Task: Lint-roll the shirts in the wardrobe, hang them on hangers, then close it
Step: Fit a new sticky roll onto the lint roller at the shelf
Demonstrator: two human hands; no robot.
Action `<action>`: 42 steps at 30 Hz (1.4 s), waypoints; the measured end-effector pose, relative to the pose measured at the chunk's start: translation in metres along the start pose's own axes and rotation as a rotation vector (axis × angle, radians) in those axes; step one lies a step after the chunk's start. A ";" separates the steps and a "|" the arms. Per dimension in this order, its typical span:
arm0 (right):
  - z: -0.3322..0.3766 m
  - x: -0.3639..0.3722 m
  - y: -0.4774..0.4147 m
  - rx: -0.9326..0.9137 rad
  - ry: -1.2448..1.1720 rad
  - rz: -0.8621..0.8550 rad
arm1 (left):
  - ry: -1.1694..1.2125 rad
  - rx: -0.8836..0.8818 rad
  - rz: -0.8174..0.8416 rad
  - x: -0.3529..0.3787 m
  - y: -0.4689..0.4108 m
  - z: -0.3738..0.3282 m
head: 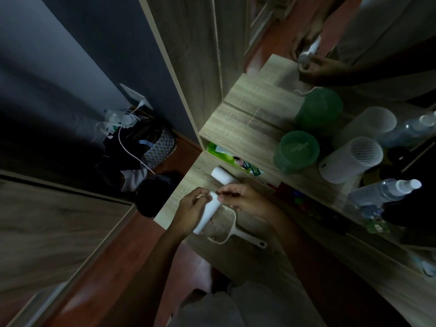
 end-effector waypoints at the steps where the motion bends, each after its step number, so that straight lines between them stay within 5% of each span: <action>1: -0.001 -0.001 0.000 0.010 0.017 0.031 | -0.004 0.000 0.010 -0.001 0.000 0.001; 24: 0.001 -0.018 0.012 0.049 -0.008 0.274 | -0.087 -0.017 0.256 0.000 0.008 -0.011; 42: -0.009 -0.024 0.018 0.040 0.001 0.192 | -0.134 -0.045 0.288 0.008 0.005 -0.018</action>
Point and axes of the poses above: each hand's wrist, its own y-axis away from the middle knuckle, its own x-axis out of the palm, z = x × y, the point moved 1 cm from there along -y, towards the middle knuckle, and after that the axes turned 13 degrees about -x, right-handed, at the moved point
